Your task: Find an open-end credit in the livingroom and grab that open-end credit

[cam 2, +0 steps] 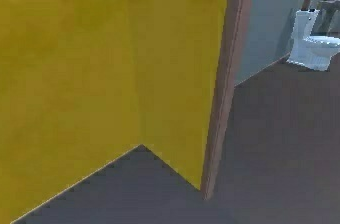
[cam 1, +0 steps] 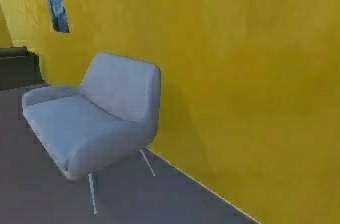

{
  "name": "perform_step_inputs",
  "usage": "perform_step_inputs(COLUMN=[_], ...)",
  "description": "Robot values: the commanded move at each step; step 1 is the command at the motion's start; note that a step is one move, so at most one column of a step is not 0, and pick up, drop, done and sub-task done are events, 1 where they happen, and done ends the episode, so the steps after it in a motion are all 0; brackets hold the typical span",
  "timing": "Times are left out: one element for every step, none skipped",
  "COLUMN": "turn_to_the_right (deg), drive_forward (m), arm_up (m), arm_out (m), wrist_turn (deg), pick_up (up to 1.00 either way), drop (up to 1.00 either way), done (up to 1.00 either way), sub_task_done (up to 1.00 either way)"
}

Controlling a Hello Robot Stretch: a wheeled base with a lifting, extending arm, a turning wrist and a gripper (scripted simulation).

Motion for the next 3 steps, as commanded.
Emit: perform_step_inputs(turn_to_the_right=[-45.0,-24.0,0.0], drive_forward=[0.0,0.0,1.0], arm_up=[0.0,0.0,0.0], arm_out=[0.0,0.0,0.0], wrist_turn=[0.0,0.0,0.0], pick_up=[0.0,0.0,0.0], drop=[0.0,0.0,0.0], done=[0.0,0.0,0.0], sub_task_done=[0.0,0.0,0.0])
